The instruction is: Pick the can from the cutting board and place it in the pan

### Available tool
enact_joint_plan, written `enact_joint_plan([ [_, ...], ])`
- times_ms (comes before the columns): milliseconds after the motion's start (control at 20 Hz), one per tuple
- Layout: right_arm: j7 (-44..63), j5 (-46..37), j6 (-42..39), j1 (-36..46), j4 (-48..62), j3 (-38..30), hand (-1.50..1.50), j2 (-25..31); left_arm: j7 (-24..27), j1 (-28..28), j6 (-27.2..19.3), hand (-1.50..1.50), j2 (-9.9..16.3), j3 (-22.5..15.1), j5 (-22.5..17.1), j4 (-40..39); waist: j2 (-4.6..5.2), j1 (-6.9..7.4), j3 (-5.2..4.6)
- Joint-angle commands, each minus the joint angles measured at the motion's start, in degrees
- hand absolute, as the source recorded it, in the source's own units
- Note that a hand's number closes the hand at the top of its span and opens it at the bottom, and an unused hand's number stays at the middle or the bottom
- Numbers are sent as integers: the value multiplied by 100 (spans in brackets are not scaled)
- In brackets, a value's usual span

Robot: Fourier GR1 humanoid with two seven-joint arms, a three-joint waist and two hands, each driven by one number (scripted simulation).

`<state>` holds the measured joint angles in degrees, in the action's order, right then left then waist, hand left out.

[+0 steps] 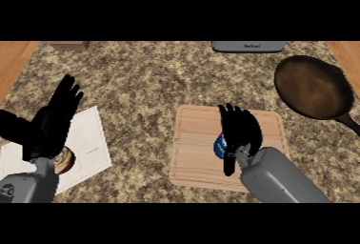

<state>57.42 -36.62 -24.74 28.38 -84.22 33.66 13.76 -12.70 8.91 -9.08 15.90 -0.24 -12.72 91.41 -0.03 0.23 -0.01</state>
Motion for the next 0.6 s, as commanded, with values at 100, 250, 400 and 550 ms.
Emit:
enact_joint_plan([
  [100, -27, -614, 199, -158, 545, -214, -150, -422, 294, -396, 92, 0, -244, -61, 187, 181, 3, 5, 1],
  [250, -92, -870, 308, -586, 227, -168, -150, -571, 87, -189, -2, 0, -268, -1, 324, 178, -1, -20, 1],
  [400, -288, -904, 92, -502, 479, -480, -150, -712, 63, 95, 338, 0, -170, 264, 123, -224, 2, -25, 0],
  [550, -447, -997, -104, -261, 828, -697, -150, -928, 81, 349, 336, 0, -254, 343, 181, -432, 6, -21, 0],
])
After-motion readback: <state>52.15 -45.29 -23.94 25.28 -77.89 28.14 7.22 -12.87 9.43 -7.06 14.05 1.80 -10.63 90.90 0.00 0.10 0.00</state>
